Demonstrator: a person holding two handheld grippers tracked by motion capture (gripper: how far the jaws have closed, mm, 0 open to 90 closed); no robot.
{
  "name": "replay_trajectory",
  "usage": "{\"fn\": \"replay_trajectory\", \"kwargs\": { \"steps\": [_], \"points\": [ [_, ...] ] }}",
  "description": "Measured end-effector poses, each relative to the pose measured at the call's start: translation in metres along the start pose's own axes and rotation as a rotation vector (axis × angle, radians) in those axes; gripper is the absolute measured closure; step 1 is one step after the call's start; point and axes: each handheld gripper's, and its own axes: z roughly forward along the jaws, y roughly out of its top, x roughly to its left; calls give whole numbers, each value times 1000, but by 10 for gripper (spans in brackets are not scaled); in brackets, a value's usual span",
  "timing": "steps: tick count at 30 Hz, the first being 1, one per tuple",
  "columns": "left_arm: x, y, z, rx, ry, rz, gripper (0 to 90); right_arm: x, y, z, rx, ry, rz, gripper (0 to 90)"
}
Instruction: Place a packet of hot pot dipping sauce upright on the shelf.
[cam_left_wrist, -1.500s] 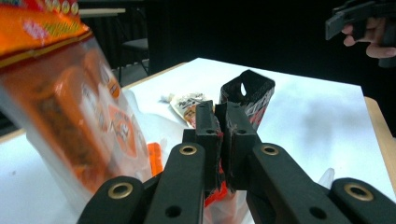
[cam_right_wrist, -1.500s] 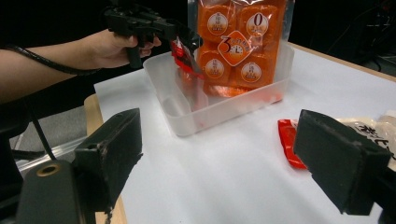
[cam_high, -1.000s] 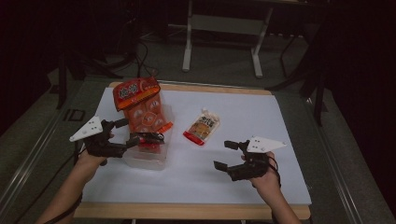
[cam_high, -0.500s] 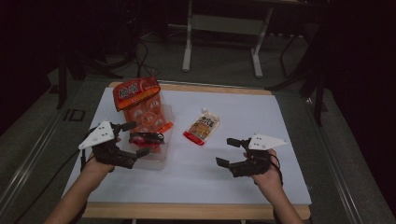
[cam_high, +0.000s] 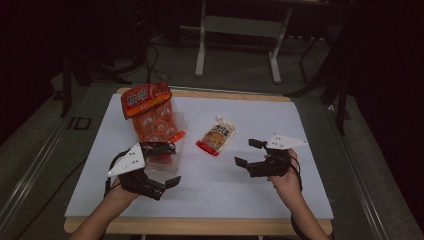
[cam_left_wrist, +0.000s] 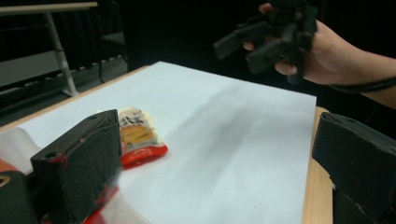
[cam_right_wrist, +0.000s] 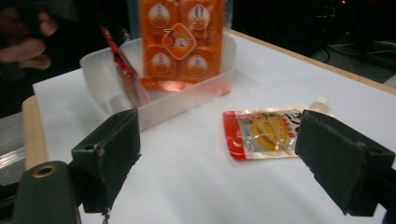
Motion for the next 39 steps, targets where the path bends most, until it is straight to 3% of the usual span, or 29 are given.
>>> {"fn": "replay_trajectory", "kwargs": {
  "steps": [8,19,22,33,34,39],
  "points": [
    [-16,-23,13,23,-57,-38,22,-16,-2,15,25,-58,31,107],
    [-33,-49,26,70,-68,-36,22,-46,-3,38,58,-140,63,120],
    [-36,-52,26,65,-65,-35,22,-54,-1,45,65,-172,71,147],
    [-37,-56,24,62,-60,-29,22,-73,4,72,94,-209,79,253],
    [-37,-56,24,65,-61,-24,22,-79,7,77,98,-210,94,302],
    [-40,-55,21,68,-68,3,22,-91,6,91,133,-251,103,321]
  ]
}}
